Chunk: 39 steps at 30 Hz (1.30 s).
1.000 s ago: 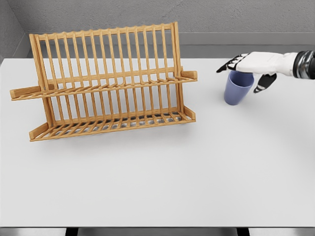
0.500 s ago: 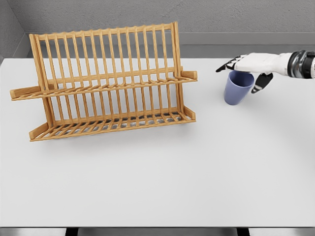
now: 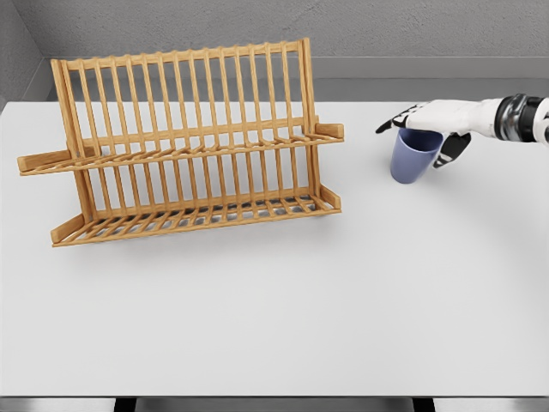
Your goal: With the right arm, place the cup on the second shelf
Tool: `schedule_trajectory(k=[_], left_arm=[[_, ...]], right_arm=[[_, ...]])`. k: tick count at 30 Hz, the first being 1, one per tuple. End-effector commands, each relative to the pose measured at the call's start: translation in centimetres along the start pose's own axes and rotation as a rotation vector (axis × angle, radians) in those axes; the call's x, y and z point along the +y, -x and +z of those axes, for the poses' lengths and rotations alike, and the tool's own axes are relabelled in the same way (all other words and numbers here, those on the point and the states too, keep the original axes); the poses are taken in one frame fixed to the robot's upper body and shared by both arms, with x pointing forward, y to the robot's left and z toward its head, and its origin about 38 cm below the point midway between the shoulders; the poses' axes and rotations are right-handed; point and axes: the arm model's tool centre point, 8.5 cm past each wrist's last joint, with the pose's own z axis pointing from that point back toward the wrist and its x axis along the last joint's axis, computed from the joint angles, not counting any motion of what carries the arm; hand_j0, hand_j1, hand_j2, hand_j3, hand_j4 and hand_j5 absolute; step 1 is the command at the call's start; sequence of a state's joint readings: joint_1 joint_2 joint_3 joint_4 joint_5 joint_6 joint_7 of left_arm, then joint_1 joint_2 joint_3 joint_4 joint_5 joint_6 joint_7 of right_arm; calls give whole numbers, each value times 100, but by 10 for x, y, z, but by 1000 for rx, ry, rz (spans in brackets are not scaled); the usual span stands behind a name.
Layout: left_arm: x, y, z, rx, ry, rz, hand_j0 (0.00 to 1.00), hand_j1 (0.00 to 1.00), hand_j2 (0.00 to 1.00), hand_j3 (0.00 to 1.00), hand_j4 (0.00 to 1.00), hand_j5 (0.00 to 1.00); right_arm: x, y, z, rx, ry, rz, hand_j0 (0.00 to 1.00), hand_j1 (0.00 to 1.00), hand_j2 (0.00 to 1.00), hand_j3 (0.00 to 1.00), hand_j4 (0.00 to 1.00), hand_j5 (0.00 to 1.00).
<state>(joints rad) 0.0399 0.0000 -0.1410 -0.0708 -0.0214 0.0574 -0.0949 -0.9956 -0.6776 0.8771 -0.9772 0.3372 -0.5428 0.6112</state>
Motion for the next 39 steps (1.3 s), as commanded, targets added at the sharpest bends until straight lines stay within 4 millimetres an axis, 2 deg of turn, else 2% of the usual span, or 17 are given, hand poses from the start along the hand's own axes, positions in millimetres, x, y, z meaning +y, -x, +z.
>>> schedule_trajectory(k=[1, 2, 4, 7, 16, 26, 33, 39], left_arm=[[0, 0, 0, 0, 0, 0, 100, 100, 100, 100, 100, 100], [0, 0, 0, 0, 0, 0, 100, 100, 100, 100, 100, 100], [0, 0, 0, 0, 0, 0, 100, 100, 100, 100, 100, 100], [0, 0, 0, 1, 0, 0, 100, 100, 100, 100, 100, 100], [0, 0, 0, 0, 0, 0, 100, 100, 100, 100, 100, 100], [0, 0, 0, 0, 0, 0, 100, 100, 100, 100, 100, 100], [0, 0, 0, 1, 0, 0, 100, 100, 100, 100, 100, 100], [0, 0, 0, 0, 0, 0, 100, 100, 100, 100, 100, 100]], right_arm=[[-1, 1, 0, 14, 4, -15, 78, 78, 78, 78, 78, 78], [0, 1, -1, 14, 2, -13, 71, 71, 71, 71, 71, 71], [-1, 1, -1, 13, 3, -14, 65, 65, 65, 65, 65, 65], [-1, 1, -1, 14, 3, -15, 61, 61, 61, 61, 61, 61], [-12, 0, 4, 14, 26, 0, 61, 61, 61, 61, 61, 61], [-38, -2, 12, 16, 66, 37, 61, 61, 61, 61, 61, 61], [-48, -10, 16, 2, 82, 69, 61, 61, 61, 61, 61, 61], [-57, -8, 23, 5, 116, 67, 61, 61, 61, 61, 61, 61]])
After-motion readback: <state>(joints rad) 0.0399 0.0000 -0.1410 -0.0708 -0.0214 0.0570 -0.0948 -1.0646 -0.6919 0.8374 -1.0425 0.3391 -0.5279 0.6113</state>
